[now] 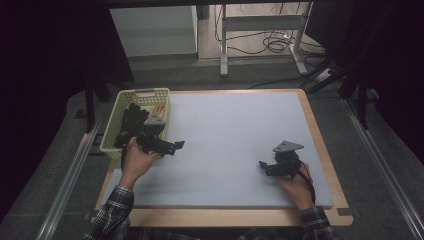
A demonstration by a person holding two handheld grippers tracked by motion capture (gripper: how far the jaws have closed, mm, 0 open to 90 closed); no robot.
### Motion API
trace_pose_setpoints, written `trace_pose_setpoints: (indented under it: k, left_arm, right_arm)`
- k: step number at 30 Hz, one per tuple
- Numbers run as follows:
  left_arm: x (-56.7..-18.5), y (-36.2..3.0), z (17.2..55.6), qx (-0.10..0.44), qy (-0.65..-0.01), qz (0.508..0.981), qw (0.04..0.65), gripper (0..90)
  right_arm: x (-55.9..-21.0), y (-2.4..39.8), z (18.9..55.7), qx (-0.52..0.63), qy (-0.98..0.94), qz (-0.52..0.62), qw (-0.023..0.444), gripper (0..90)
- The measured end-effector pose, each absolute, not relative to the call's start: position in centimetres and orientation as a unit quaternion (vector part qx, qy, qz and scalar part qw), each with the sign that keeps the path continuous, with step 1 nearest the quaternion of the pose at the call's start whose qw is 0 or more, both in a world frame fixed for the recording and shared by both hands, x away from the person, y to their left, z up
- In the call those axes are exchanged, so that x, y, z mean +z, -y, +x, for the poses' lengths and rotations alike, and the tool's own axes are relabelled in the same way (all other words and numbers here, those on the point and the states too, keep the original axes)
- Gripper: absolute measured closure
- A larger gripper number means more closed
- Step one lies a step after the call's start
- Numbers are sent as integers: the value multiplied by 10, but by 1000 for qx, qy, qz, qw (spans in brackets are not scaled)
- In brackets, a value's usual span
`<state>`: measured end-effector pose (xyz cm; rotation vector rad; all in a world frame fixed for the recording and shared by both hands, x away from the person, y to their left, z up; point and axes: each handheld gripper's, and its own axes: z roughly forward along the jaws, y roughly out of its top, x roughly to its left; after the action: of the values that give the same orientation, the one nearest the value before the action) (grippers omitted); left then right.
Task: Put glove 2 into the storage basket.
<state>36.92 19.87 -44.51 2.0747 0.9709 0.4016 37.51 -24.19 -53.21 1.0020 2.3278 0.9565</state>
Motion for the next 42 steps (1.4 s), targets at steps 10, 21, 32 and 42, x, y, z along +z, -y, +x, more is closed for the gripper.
trace_pose_setpoints:
  k: [10,21,32,42]
  left_arm:
    - [-450,-186,361,157,-372,822,402,0]
    - [-456,-174,352,150,-358,826,408,0]
    - [-462,-162,340,145,-342,832,413,0]
    - [-469,-155,331,145,-335,834,413,0]
  right_arm:
    - [-532,242,375,345,-839,361,215,178]
    - [-532,242,375,345,-839,361,215,177]
    - [-532,242,375,344,-840,360,216,178]
    - [-532,242,375,344,-840,360,216,178]
